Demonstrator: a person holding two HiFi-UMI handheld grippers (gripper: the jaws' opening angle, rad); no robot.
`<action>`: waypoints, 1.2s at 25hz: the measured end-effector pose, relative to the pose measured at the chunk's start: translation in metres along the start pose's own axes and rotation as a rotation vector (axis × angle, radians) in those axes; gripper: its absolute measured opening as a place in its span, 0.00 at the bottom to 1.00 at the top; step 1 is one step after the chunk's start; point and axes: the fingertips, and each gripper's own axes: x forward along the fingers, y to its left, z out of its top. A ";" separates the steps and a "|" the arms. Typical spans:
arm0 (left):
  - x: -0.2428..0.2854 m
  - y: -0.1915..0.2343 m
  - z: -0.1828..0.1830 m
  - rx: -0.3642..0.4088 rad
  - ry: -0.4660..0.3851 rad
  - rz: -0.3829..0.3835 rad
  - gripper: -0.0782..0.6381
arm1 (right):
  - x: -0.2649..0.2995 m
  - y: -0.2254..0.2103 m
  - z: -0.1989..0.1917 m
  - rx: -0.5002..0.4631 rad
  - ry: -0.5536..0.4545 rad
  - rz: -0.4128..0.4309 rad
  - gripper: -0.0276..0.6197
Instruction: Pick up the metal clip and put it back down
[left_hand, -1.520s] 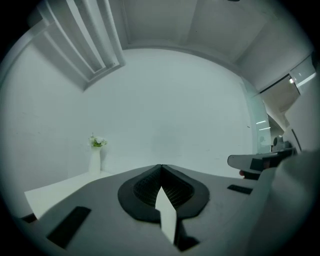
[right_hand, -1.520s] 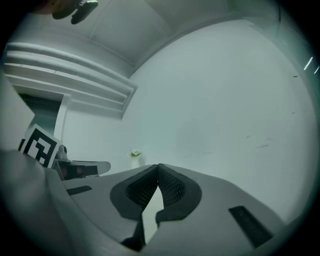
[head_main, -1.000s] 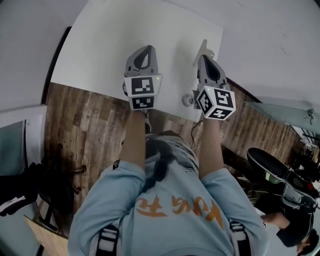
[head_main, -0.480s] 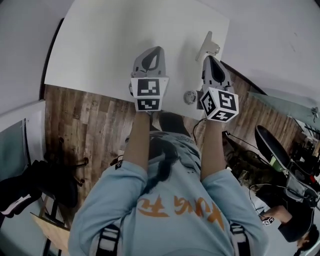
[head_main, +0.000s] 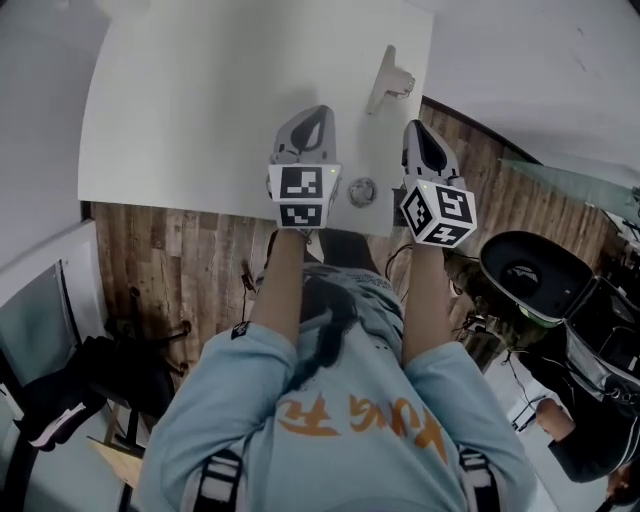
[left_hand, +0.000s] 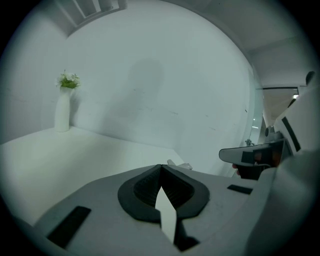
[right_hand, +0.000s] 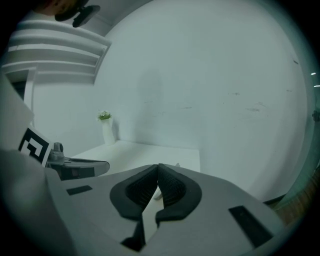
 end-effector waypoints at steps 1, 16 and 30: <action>0.001 -0.006 0.000 0.005 0.004 -0.006 0.13 | -0.002 -0.004 -0.002 0.009 0.004 0.000 0.06; -0.036 -0.041 -0.007 0.050 0.016 -0.003 0.13 | -0.033 -0.010 -0.021 0.150 0.044 0.090 0.22; -0.035 -0.094 -0.035 0.064 0.083 0.006 0.13 | -0.034 -0.063 -0.048 0.312 0.107 0.120 0.37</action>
